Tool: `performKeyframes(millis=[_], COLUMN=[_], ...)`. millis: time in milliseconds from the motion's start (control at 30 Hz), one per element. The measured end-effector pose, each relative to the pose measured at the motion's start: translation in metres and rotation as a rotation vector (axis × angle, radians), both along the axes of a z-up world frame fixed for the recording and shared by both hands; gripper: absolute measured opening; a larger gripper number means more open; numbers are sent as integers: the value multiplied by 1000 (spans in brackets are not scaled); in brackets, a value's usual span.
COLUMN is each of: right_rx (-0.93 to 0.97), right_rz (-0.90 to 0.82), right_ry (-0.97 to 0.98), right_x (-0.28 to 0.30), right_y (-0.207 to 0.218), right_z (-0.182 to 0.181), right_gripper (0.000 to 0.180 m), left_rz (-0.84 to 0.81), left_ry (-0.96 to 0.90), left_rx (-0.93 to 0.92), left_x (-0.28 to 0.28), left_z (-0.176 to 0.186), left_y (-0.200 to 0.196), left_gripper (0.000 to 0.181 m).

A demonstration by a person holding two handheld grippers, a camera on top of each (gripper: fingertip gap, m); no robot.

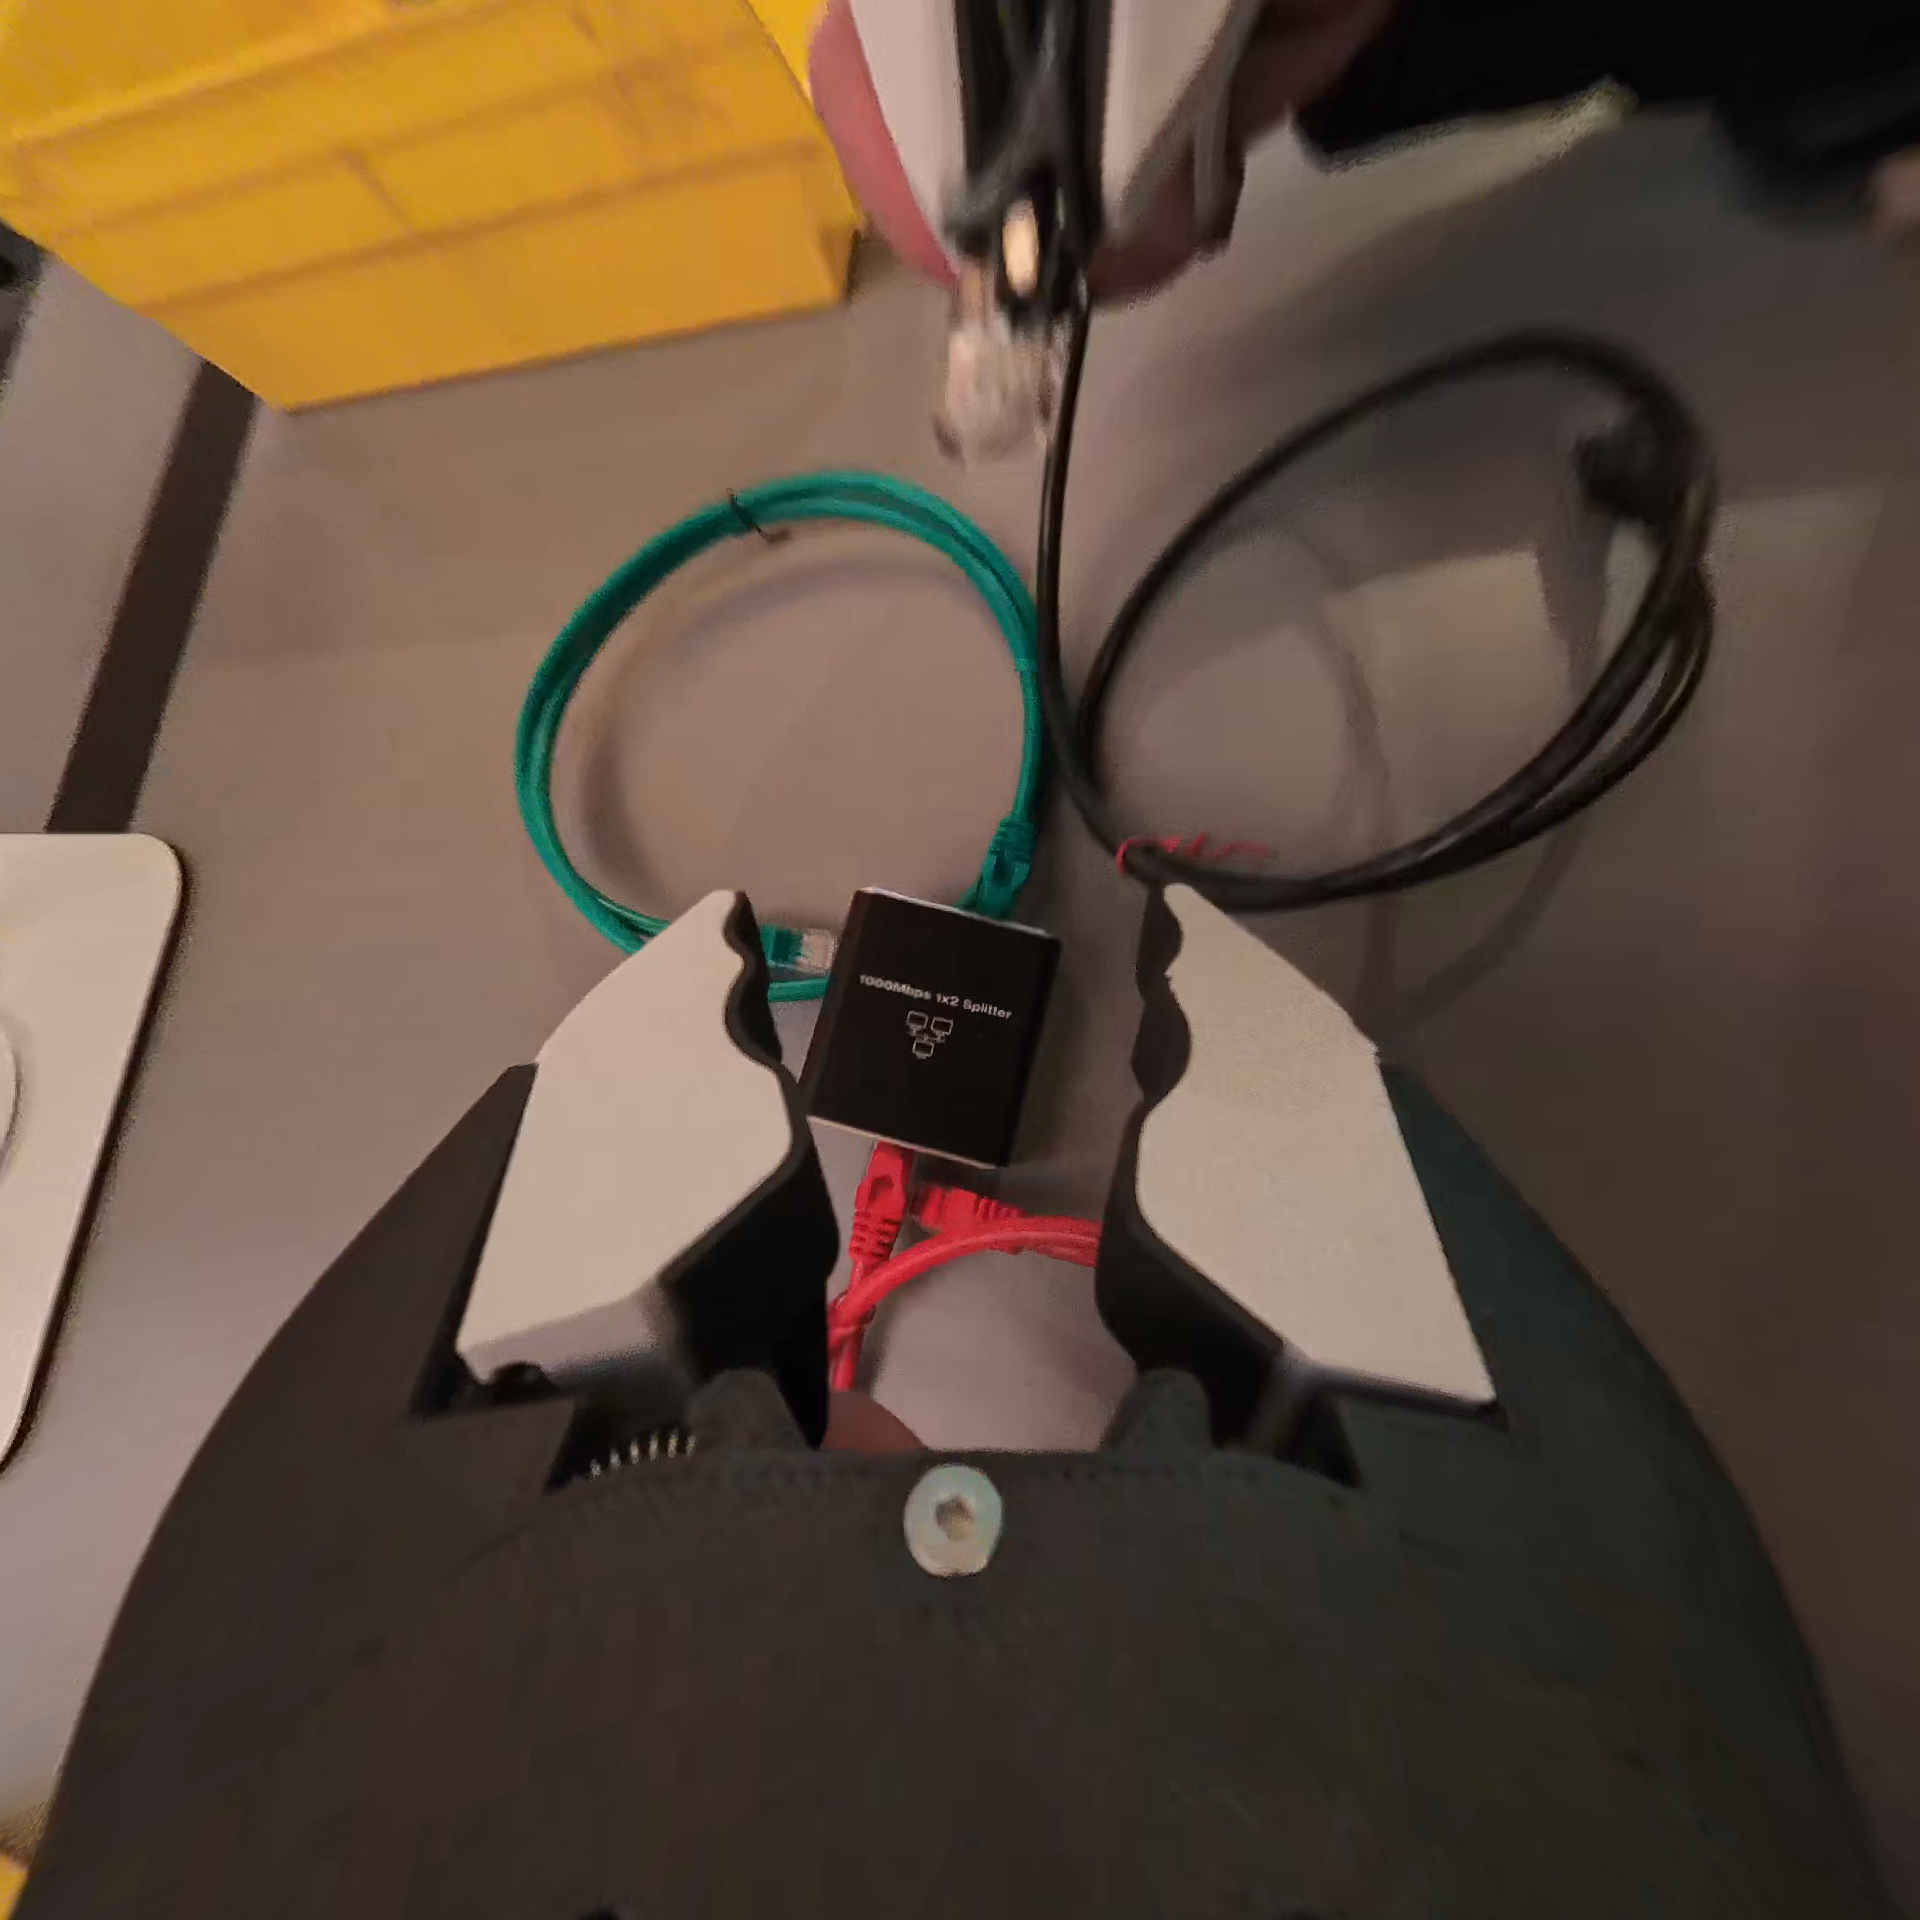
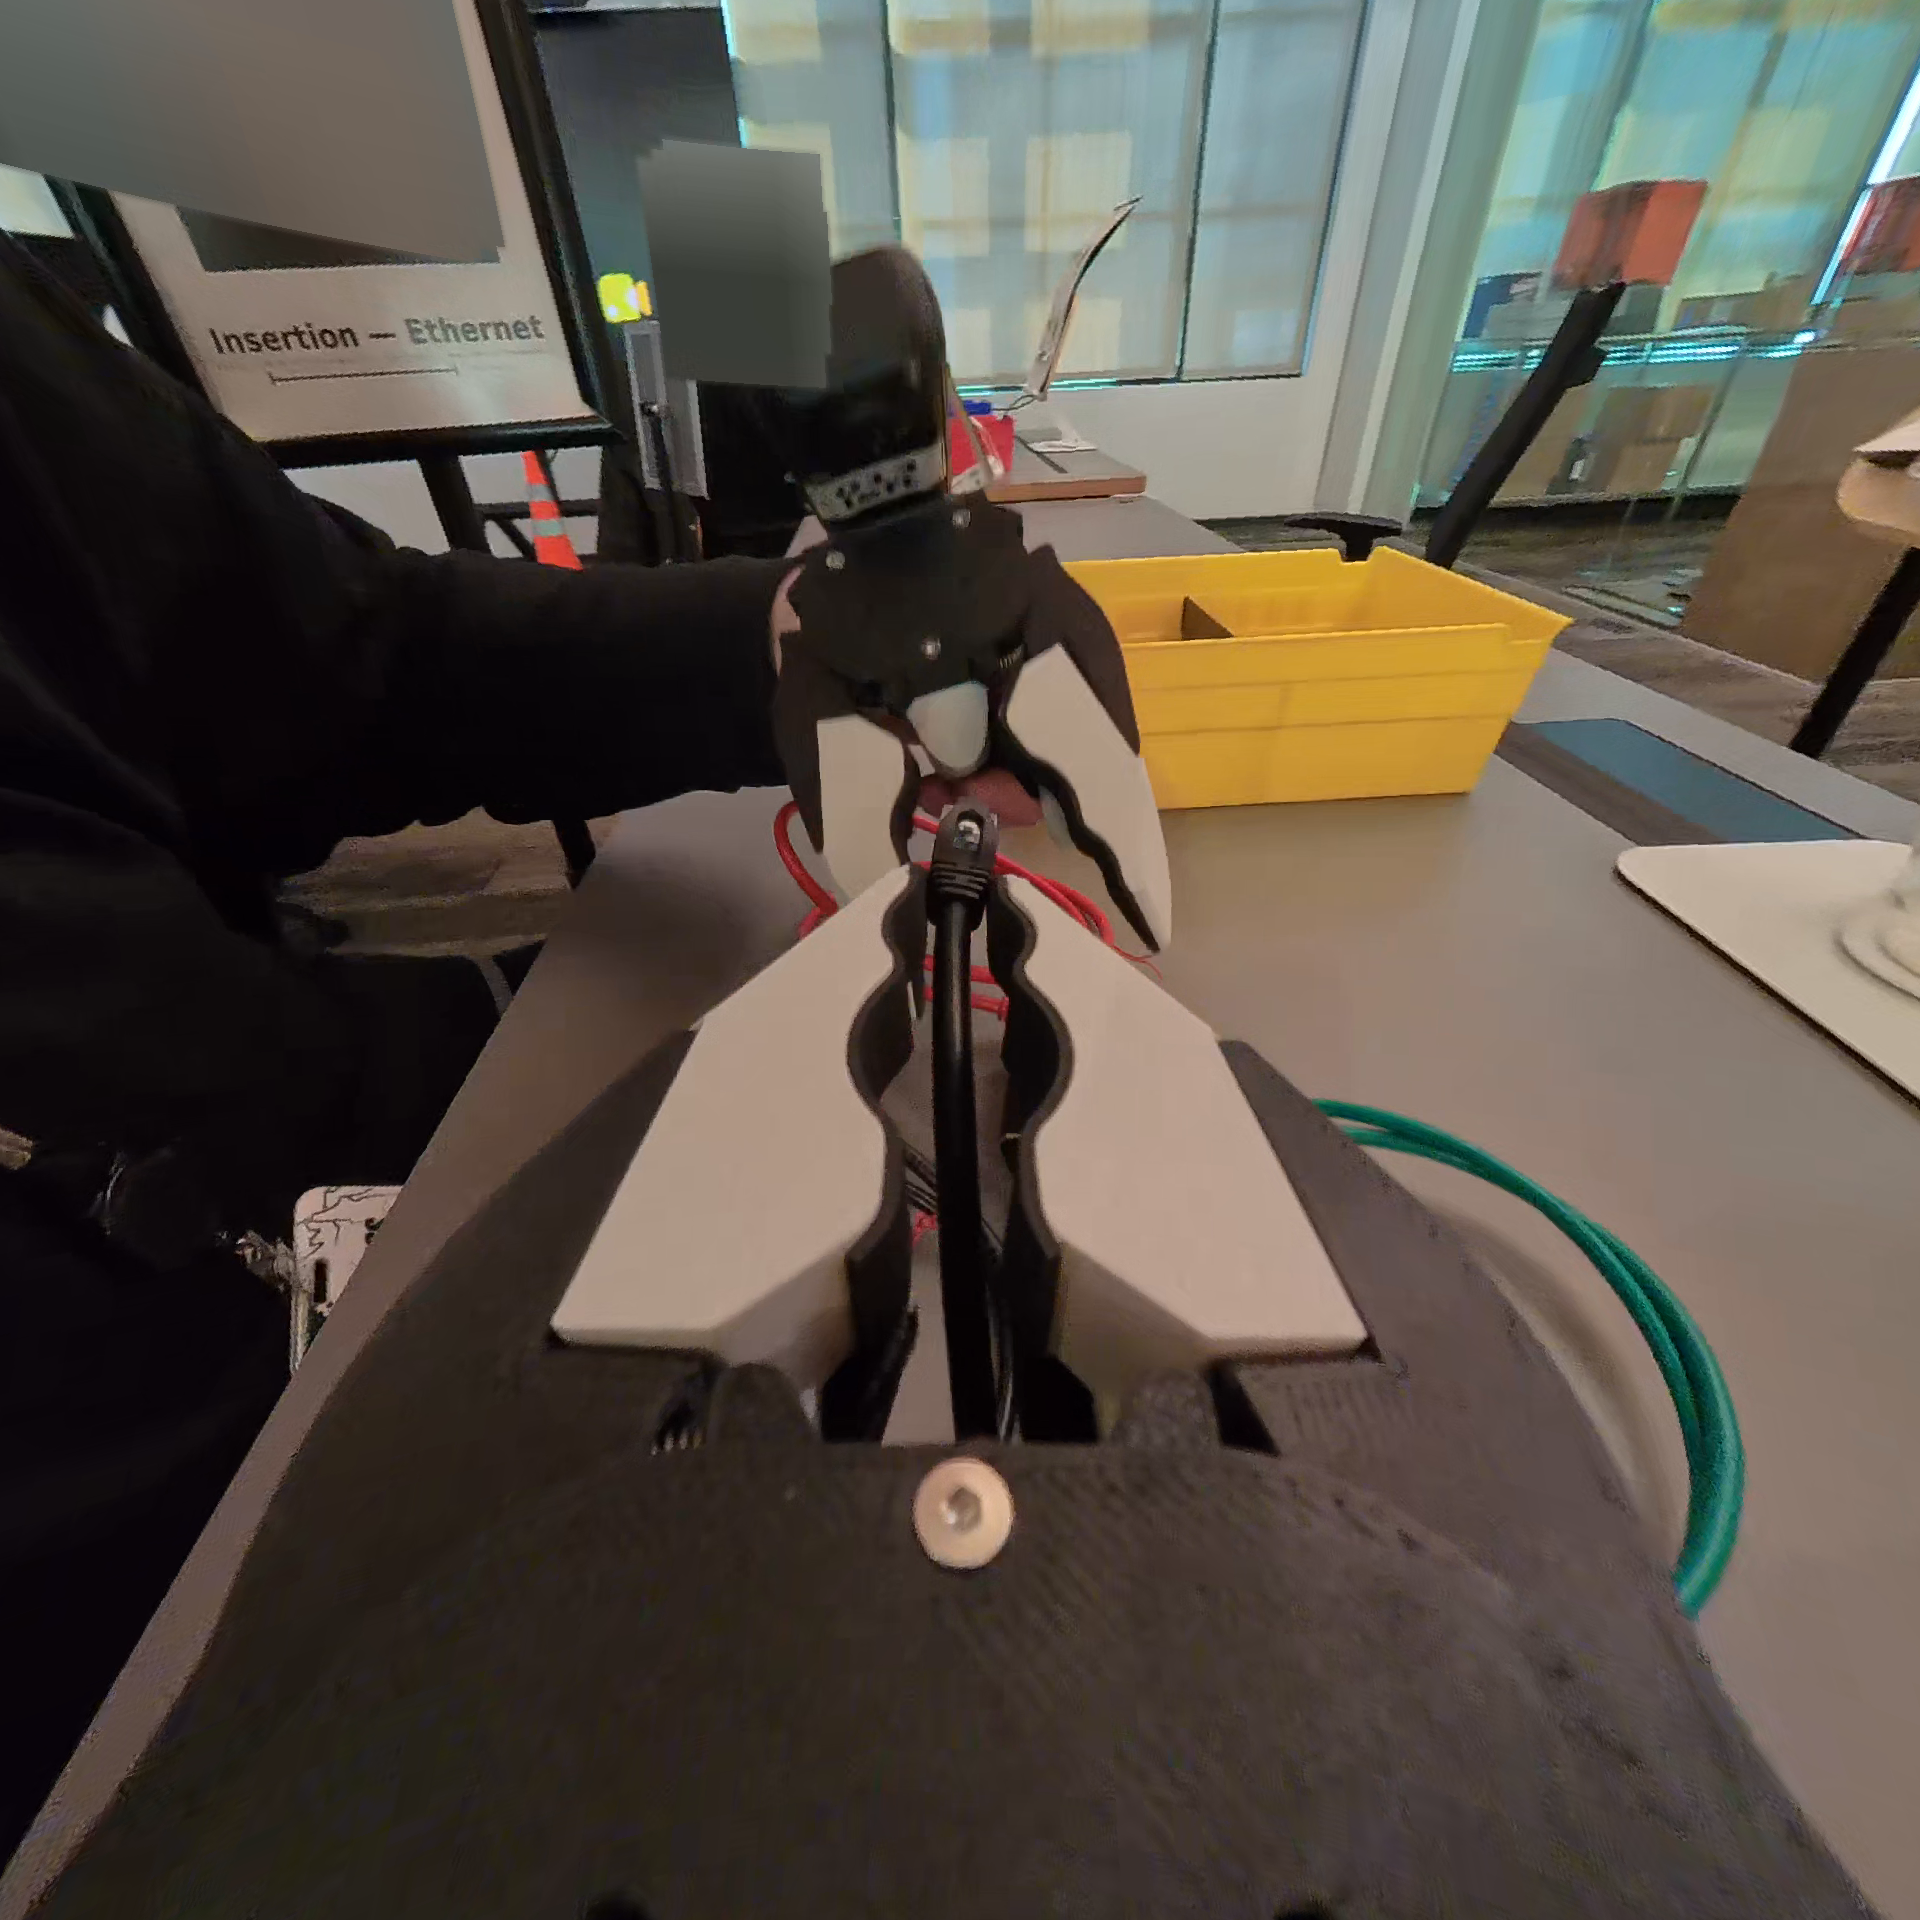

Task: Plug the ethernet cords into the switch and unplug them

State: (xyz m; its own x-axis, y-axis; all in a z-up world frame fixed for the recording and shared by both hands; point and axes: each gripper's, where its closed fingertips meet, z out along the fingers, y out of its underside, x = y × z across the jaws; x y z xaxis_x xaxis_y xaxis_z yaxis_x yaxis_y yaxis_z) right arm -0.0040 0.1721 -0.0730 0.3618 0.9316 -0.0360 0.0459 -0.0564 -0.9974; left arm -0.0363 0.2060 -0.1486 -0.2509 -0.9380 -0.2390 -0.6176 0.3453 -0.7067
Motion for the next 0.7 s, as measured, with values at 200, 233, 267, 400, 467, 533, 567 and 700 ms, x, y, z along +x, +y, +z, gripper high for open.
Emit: performKeyframes(millis=[200, 233, 267, 400, 467, 533, 567, 700], right_rx=[3, 3, 3, 4, 5, 5, 7, 11], right_rz=[-59, -64, -69, -80, -82, -81, -81, -94], right_ry=[-13, -14, -16, -44, -60, -76, -85, -95], right_x=[17, 19, 21, 21, 20, 18, 17, 18], right_y=[-9, -10, -11, -10, -9, -8, -8, -5], right_z=[-5, -5, -6, -10, -13, -17, -18, -20], right_gripper=[8, 8, 8, 8, 8, 8, 8, 8], left_rz=[-28, -29, -24, -24, -37, -48, -53, -71], left_ry=[225, 244, 265, 286, 293, 286, 289, 265], left_rx=[129, 133, 142, 110, 74, 68, 67, 70], left_x=[3, 3, 3, 4, 3, 4, 4, 4], left_z=[-51, -55, -59, -65, -67, -67, -67, -66], left_y=[15, 17, 20, 25, 23, 23, 23, 23], left_gripper=[72, 71, 70, 63, 60, 60, 60, 60])
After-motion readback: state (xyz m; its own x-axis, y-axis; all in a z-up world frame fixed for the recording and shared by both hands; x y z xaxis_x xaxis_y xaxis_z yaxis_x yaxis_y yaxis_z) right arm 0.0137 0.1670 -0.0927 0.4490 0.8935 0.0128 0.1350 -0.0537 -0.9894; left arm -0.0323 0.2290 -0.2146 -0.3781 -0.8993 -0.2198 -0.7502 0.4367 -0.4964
